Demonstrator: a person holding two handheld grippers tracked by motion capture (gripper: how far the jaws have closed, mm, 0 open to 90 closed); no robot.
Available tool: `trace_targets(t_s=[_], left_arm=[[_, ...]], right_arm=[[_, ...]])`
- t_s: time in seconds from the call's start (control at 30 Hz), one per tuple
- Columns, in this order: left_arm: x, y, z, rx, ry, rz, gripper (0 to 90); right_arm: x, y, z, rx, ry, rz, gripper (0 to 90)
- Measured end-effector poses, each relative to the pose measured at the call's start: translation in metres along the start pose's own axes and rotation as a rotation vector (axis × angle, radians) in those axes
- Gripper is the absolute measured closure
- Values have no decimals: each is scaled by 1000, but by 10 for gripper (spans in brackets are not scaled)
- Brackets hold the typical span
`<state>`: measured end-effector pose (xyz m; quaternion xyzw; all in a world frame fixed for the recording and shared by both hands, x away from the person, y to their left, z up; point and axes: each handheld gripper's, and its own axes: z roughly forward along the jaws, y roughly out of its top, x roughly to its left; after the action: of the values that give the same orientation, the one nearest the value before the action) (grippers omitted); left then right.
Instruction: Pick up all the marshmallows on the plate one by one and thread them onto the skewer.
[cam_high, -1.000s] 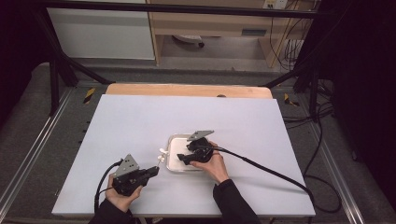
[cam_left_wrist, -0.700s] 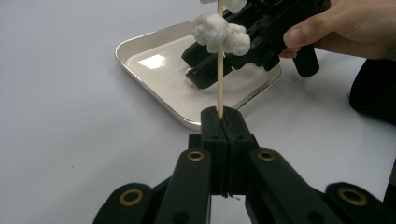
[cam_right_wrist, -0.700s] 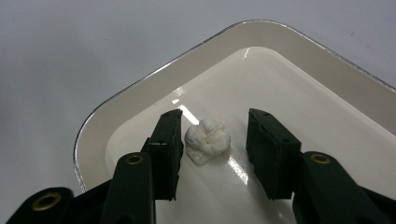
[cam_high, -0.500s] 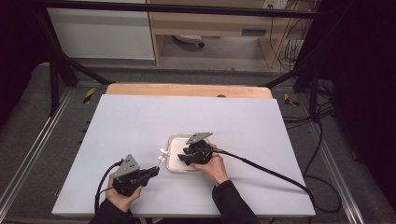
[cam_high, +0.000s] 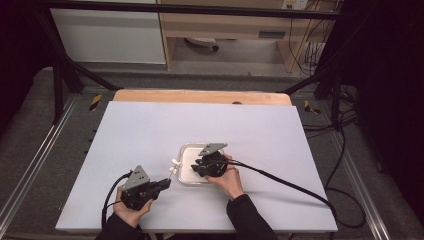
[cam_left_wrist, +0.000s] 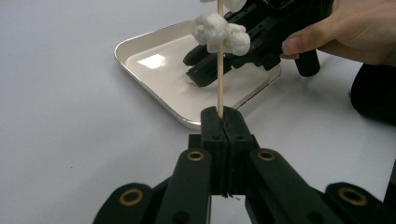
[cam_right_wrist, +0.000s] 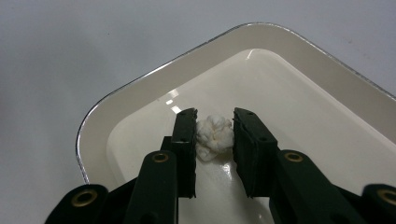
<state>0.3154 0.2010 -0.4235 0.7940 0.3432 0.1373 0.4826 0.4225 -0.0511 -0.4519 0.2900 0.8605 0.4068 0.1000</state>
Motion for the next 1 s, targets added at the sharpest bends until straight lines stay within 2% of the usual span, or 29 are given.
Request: trace_targets(t_s=[0.17, 0.37, 0.57, 1.0], left_arm=[[0, 0, 0, -2, 1, 0, 888], [-1, 0, 0, -1, -3, 7, 889], [-3, 0, 1, 1, -8, 11, 888], [-7, 1, 3, 7, -27, 25, 888]], right_arm=[[0, 5, -9, -28, 10, 6, 718], [1, 12, -29, -69, 44, 11, 724], [-4, 14, -53, -129, 80, 52, 728], [-12, 10, -90, -218, 134, 100, 736]])
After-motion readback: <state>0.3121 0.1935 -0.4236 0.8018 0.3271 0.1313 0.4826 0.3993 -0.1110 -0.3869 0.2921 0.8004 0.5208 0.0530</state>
